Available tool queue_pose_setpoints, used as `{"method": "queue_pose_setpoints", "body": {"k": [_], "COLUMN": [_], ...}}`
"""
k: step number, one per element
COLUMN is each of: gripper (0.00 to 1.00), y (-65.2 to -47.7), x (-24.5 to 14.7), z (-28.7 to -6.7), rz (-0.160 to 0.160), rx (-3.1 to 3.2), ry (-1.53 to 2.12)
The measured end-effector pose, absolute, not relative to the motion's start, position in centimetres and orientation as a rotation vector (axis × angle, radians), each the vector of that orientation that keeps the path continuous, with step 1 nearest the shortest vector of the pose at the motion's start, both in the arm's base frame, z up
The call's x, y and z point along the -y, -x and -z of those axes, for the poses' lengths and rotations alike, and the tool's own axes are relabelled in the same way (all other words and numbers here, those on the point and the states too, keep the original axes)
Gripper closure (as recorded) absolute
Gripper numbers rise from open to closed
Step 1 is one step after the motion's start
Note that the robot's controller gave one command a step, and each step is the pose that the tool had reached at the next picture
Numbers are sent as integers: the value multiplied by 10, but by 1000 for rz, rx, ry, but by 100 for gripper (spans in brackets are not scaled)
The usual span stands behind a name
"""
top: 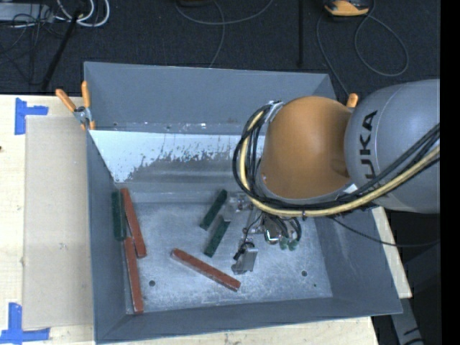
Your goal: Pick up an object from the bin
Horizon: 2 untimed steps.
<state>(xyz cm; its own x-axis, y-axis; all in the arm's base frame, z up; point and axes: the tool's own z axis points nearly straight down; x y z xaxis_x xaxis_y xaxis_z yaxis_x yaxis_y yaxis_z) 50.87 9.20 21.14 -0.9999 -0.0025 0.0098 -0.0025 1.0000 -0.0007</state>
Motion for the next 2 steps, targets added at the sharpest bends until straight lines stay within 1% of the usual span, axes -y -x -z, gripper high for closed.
{"method": "queue_pose_setpoints", "body": {"k": [1,2], "gripper": [0,100], "y": [-503,-505], "x": [-109,-109], "z": [-69,-72], "rz": [0,1], "rx": [3078,3084], "ry": [-587,-581]}}
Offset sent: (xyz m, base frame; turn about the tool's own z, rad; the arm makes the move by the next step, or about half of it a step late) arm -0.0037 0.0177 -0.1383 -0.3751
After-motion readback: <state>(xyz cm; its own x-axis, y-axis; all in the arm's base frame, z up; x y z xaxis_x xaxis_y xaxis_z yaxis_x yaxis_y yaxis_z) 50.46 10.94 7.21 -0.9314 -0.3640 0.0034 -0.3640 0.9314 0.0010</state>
